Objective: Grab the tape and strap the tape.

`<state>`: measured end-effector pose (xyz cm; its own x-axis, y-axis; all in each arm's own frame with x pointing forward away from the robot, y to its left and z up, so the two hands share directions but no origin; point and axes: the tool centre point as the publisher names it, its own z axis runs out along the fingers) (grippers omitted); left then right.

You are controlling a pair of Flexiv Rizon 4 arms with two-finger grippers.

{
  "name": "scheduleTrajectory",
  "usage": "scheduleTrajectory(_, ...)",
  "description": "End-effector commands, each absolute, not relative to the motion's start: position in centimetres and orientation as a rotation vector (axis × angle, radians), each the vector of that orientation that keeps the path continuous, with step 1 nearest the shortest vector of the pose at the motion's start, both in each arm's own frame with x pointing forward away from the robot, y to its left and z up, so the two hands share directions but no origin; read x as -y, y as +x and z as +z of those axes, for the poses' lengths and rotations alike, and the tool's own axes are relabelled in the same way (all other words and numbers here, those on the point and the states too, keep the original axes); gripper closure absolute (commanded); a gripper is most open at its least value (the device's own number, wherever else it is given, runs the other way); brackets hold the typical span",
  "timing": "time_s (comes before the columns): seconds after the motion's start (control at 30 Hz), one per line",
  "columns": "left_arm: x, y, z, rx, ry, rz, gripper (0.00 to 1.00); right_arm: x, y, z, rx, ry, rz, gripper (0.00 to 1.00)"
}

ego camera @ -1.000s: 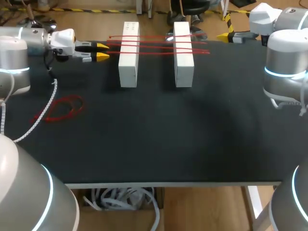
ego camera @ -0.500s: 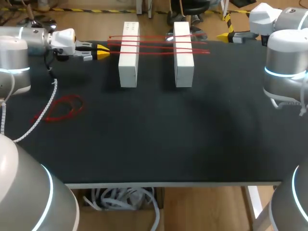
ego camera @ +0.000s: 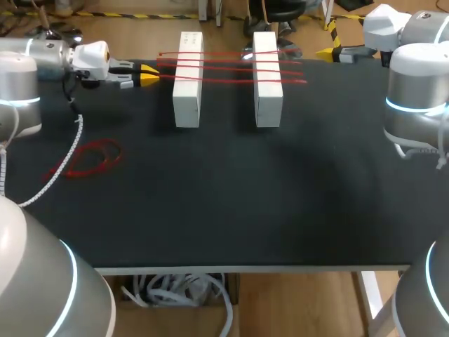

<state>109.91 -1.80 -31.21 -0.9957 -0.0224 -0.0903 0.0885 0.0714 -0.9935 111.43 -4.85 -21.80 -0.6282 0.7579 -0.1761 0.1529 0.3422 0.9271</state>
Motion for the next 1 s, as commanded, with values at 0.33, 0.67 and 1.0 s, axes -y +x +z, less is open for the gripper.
scheduleTrajectory(0.33,3.0,108.0,-28.5,-2.178,0.019,-2.163,1.00,4.9,111.4,-21.8,-2.006,0.793,1.292,0.00)
scheduleTrajectory(0.67,3.3,105.1,-26.3,-2.112,-0.053,-2.250,1.00,4.9,111.4,-21.8,-2.006,0.793,1.292,0.00)
scheduleTrajectory(1.0,3.6,103.1,-23.8,-2.055,-0.068,-2.298,1.00,4.9,111.4,-21.8,-2.006,0.793,1.292,0.00)
